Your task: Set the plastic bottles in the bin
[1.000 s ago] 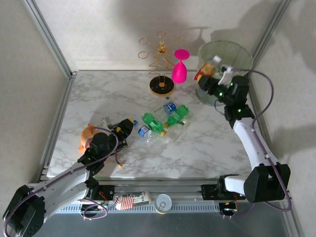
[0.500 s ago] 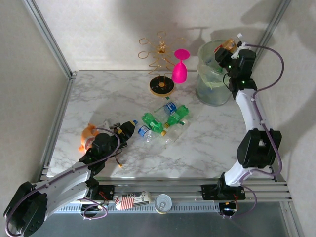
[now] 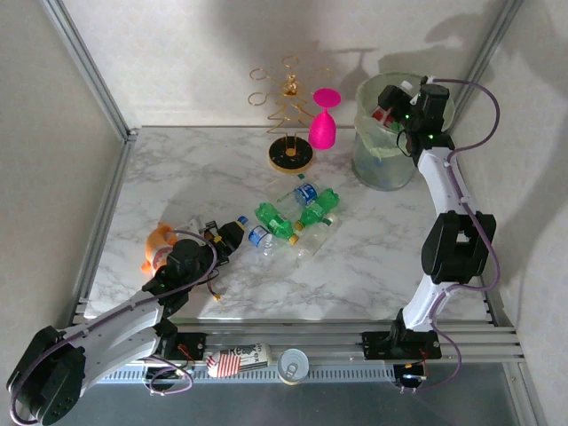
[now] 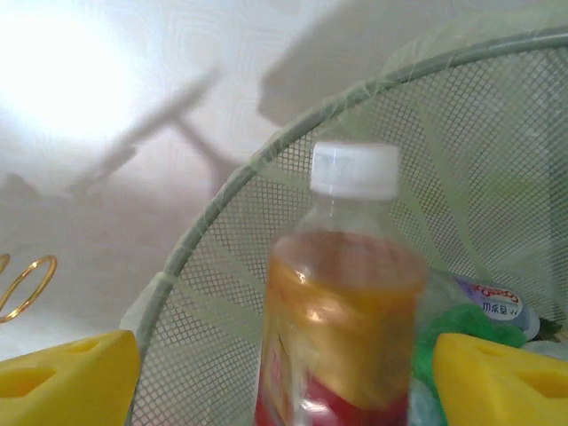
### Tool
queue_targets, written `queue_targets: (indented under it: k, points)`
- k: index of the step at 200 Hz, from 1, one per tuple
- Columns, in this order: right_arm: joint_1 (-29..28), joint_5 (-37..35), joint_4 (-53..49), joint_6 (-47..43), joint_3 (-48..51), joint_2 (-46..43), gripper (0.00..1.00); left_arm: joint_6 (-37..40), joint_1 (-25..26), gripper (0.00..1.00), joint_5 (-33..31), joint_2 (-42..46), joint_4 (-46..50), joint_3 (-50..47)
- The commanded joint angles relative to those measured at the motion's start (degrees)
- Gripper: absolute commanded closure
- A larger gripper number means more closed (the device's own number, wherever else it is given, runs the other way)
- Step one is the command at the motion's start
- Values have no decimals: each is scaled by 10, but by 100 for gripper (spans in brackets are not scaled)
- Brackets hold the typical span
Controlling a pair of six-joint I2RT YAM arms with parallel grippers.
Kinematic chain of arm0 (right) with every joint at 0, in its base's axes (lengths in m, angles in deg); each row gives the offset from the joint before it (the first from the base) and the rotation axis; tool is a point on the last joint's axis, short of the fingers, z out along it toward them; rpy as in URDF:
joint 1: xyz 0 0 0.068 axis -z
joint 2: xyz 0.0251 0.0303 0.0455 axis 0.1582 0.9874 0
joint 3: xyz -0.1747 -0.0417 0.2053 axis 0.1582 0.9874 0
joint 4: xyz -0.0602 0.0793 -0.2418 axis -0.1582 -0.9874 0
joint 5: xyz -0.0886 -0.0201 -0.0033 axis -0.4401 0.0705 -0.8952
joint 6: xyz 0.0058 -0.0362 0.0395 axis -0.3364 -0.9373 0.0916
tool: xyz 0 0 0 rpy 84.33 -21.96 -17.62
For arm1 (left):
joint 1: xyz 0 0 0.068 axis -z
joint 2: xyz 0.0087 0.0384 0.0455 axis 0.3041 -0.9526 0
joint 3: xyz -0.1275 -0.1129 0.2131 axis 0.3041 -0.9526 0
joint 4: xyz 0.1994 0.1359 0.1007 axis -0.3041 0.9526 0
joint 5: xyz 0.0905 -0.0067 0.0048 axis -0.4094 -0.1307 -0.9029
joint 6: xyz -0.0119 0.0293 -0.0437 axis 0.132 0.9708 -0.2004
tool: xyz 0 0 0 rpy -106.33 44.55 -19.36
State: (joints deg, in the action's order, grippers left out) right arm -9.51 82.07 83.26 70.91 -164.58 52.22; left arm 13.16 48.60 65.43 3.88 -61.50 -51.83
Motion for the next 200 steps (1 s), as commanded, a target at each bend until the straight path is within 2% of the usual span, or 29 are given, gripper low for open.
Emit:
queue_targets:
  k: [1, 13, 93, 136, 200]
  points:
    - [1, -22, -5, -6, -16, -29, 6, 13, -5, 0, 14, -10, 0, 8]
    - [1, -28, -4, -9, -9, -42, 1, 13, -5, 1, 19, -15, -1, 11]
    - [-13, -23, 10, -22, 108, -195, 1, 11, -4, 0, 37, -25, 31, 48]
    - [-85, -47, -4, -47, 189, -299, 1, -14, 6, 0, 26, -48, 61, 80]
    - [-200, -55, 20, -13, 353, -391, 1, -53, 66, 1, -80, -143, 160, 155]
